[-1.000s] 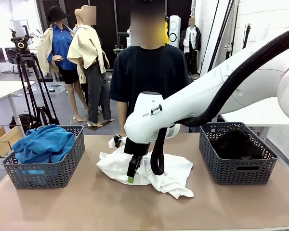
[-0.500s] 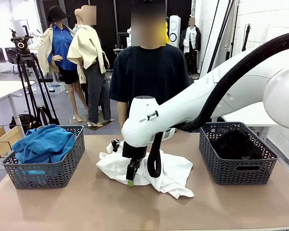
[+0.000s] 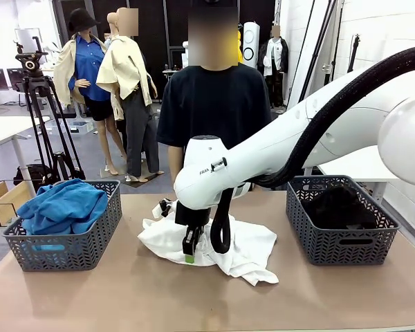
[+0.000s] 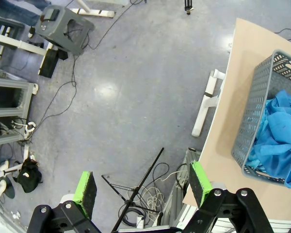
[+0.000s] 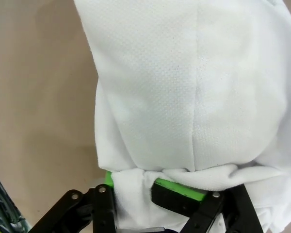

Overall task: Sort the tops and bottoms.
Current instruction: Lift clothes from the center of the table with your right hand, then sort the clothes according to human instructions.

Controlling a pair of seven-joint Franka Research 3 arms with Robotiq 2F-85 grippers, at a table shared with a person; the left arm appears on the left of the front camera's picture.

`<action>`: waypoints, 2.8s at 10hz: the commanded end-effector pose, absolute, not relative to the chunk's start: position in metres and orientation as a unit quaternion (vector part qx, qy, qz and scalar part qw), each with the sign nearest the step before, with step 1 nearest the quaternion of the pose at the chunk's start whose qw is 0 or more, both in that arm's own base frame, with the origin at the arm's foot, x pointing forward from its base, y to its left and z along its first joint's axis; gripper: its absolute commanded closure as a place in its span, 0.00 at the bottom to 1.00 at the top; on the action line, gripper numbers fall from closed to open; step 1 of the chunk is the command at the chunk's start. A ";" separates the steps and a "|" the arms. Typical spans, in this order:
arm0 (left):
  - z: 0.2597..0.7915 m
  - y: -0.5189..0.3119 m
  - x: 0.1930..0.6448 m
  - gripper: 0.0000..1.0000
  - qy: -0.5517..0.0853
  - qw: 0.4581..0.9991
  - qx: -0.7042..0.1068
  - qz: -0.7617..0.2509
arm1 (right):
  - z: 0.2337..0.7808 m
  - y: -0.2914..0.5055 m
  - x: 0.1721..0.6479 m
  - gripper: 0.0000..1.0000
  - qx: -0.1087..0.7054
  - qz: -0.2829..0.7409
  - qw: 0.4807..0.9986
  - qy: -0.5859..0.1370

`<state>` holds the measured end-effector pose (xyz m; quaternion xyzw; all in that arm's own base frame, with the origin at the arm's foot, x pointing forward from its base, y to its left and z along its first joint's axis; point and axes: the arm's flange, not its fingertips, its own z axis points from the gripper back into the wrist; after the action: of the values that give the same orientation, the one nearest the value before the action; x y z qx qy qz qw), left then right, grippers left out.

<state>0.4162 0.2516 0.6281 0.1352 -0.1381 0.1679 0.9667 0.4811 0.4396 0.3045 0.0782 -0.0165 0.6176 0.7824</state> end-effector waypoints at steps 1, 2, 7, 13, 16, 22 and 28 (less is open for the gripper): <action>0.629 0.253 0.414 0.00 -0.137 0.966 0.142 0.167 | 0.300 0.444 0.476 1.00 0.065 0.614 0.787 -0.006; 0.629 0.253 0.414 0.00 -0.137 0.966 0.142 0.167 | 0.301 0.444 0.476 1.00 0.064 0.614 0.787 -0.006; 0.629 0.253 0.414 0.00 -0.137 0.966 0.142 0.167 | 0.335 0.435 0.472 1.00 0.037 0.617 0.785 -0.025; 0.629 0.253 0.414 0.00 -0.137 0.966 0.142 0.167 | 0.568 0.374 0.514 1.00 -0.067 0.582 0.802 -0.115; 0.629 0.253 0.414 0.00 -0.137 0.966 0.142 0.167 | 0.718 0.371 0.521 1.00 -0.056 0.607 0.776 -0.160; 0.629 0.253 0.414 0.00 -0.137 0.966 0.142 0.167 | 0.867 0.373 0.470 1.00 -0.084 0.606 0.764 -0.204; 0.629 0.253 0.414 0.00 -0.137 0.966 0.142 0.167 | 0.853 0.346 0.427 1.00 -0.087 0.597 0.767 -0.219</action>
<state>0.4159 0.2518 0.6283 0.1352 -0.1383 0.1682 0.9666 0.4259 0.3484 0.8523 -0.0829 -0.2136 0.5949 0.7704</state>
